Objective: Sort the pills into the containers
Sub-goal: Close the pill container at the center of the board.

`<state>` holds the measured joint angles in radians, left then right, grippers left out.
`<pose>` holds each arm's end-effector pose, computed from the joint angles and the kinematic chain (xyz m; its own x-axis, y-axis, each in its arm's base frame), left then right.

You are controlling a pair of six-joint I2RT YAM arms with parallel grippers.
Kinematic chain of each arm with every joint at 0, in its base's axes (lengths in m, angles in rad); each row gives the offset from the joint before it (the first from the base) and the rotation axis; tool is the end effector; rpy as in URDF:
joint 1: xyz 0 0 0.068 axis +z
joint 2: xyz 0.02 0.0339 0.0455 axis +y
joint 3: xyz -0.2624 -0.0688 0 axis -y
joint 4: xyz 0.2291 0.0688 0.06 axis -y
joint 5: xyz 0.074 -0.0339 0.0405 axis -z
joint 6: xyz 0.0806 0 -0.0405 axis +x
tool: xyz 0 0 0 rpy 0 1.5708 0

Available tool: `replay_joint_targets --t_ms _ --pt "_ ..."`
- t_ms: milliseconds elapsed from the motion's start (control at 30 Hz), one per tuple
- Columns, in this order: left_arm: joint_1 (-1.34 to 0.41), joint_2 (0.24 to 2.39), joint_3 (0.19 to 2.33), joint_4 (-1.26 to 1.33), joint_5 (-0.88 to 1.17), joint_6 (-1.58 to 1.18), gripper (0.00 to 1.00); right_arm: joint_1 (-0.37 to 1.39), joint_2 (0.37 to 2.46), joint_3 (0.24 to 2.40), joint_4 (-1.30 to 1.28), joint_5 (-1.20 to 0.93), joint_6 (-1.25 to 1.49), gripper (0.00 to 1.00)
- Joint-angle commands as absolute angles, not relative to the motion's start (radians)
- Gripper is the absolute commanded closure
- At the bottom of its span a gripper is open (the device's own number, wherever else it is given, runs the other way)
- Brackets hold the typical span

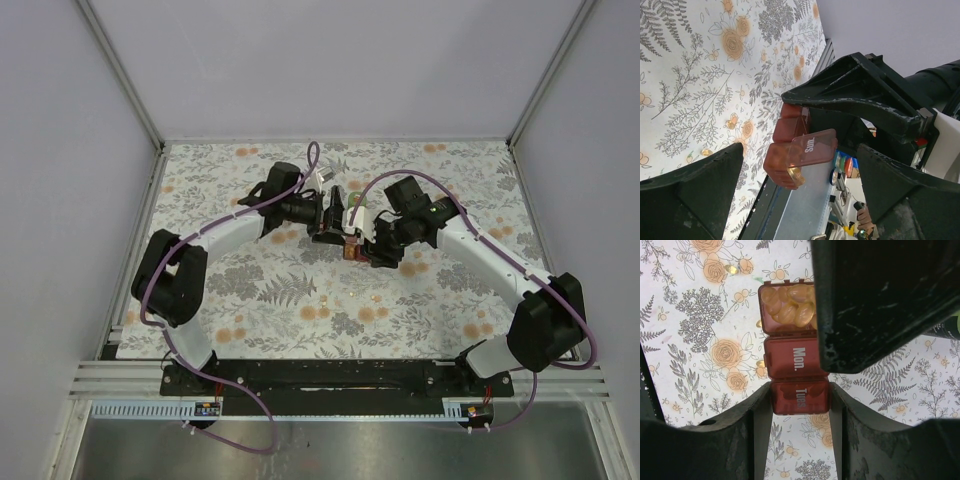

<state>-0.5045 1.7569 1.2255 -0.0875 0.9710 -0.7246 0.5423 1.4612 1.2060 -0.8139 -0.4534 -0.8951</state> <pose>0.3126 -0.2486 0.2377 -0.9513 0.0978 -0.2925 0.3084 0.3125 -0.8985 0.2375 0.1843 0.2461 0.0331 -0.7990 -0.6004 -0.9890 0.0605 -0.1350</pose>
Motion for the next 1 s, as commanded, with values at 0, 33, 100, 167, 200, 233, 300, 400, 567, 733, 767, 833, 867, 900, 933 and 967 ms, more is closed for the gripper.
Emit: replay_joint_targets --t_ms 0,33,100,167,200,233,300,400,567,733,767,833,867,900,933,967 --pt "-0.505 1.766 1.201 0.023 1.011 -0.768 0.01 0.554 1.425 1.216 -0.782 -0.443 -0.877 0.91" --pt "-0.505 1.766 1.198 0.038 1.015 -0.784 0.01 0.554 1.425 1.215 -0.781 -0.44 -0.877 0.91" --pt "-0.503 1.766 1.193 0.07 1.028 -0.813 0.01 0.554 1.42 1.209 -0.778 -0.439 -0.882 0.91" --pt "-0.5 1.763 1.187 0.104 1.04 -0.837 0.01 0.554 1.417 1.203 -0.776 -0.439 -0.882 0.91" --pt "-0.499 1.763 1.184 0.109 1.039 -0.844 0.01 0.554 1.414 1.2 -0.775 -0.437 -0.882 0.91" --pt "-0.497 1.76 1.186 0.115 1.042 -0.851 0.01 0.552 1.413 1.195 -0.773 -0.439 -0.882 0.91" --pt "-0.494 1.763 1.181 0.132 1.045 -0.871 0.01 0.554 1.407 1.189 -0.765 -0.437 -0.879 0.91" --pt "-0.489 1.772 1.172 0.149 1.048 -0.903 0.01 0.555 1.401 1.181 -0.753 -0.43 -0.874 0.91" --pt "-0.488 1.796 1.124 0.268 1.06 -1.015 0.01 0.558 1.39 1.174 -0.73 -0.416 -0.862 0.92" --pt "-0.474 1.825 1.083 0.399 1.072 -1.129 0.01 0.566 1.379 1.163 -0.715 -0.403 -0.857 0.92" --pt "-0.472 1.827 1.085 0.399 1.074 -1.131 0.01 0.568 1.378 1.161 -0.713 -0.4 -0.857 0.93" --pt "-0.472 1.832 1.081 0.414 1.075 -1.141 0.01 0.571 1.378 1.157 -0.71 -0.397 -0.856 0.92" --pt "-0.472 1.832 1.08 0.414 1.077 -1.146 0.01 0.571 1.378 1.155 -0.709 -0.394 -0.856 0.92" --pt "-0.471 1.833 1.078 0.42 1.08 -1.149 0.01 0.569 1.379 1.155 -0.707 -0.394 -0.857 0.92" --pt "-0.472 1.835 1.078 0.422 1.08 -1.15 0.01 0.571 1.379 1.154 -0.706 -0.394 -0.857 0.92" --pt "-0.471 1.835 1.081 0.423 1.081 -1.152 0.01 0.572 1.381 1.152 -0.703 -0.394 -0.856 0.93"
